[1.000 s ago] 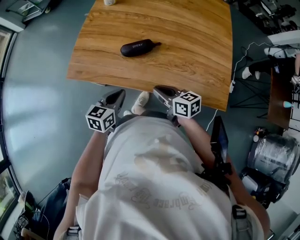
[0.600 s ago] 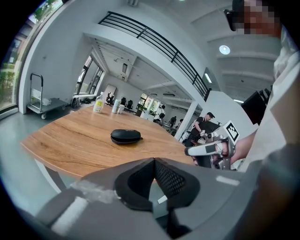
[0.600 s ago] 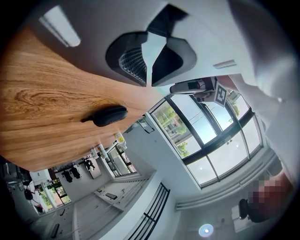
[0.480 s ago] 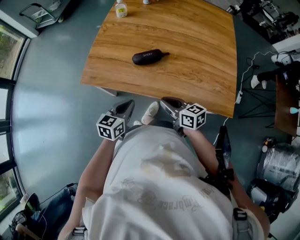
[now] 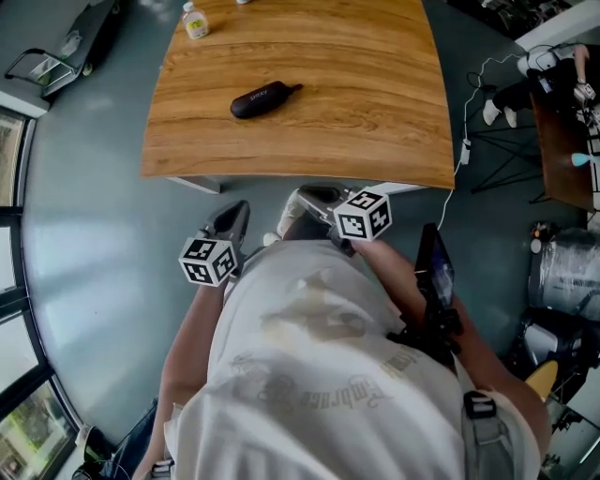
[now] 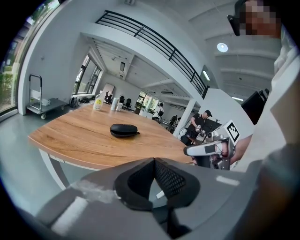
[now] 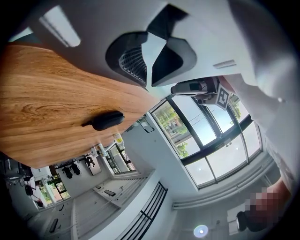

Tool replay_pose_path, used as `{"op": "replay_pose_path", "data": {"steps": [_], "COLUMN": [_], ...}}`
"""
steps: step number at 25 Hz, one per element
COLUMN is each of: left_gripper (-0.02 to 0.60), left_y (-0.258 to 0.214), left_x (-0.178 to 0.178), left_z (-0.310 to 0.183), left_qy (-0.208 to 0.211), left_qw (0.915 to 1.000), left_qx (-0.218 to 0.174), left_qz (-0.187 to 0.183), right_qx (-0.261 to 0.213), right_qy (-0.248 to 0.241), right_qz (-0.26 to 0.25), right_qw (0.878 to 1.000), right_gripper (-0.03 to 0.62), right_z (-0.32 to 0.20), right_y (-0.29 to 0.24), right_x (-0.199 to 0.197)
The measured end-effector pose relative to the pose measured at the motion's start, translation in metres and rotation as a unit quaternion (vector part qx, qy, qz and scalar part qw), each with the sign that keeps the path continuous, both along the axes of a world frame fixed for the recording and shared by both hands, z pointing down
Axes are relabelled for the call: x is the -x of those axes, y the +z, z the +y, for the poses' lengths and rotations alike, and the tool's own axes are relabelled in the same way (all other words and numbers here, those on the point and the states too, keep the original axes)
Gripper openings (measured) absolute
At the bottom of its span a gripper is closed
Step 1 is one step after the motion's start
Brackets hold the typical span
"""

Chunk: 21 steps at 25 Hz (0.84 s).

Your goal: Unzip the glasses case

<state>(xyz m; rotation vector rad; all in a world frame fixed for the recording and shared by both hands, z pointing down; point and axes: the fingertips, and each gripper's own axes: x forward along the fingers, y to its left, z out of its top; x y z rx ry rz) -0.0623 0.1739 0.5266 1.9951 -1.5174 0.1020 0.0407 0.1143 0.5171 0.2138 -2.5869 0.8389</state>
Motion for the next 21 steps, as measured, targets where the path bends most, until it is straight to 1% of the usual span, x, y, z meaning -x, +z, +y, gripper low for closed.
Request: {"op": "replay_pose_path", "data": {"steps": [4, 15, 21], "left_gripper": [0.003, 0.003, 0.003], "left_y": [-0.001, -0.001, -0.001], "left_x": [0.008, -0.003, -0.004], "left_z": [-0.003, -0.012, -0.014], "left_qy": [-0.011, 0.007, 0.007], "left_qw": [0.9999, 0.9999, 0.9999], "left_qx": [-0.005, -0.007, -0.009], "left_qz": [0.000, 0.004, 0.006], "right_qx": [-0.004, -0.002, -0.005], "right_qy": [-0.004, 0.002, 0.007], "right_qz": [-0.004, -0.003, -0.001], "right_qw": [1.000, 1.000, 1.000], "right_gripper": [0.038, 0.038, 0.038], "right_z": [-0.002, -0.005, -0.007], "right_y": [-0.002, -0.002, -0.001], "right_x": [0.005, 0.001, -0.004]}}
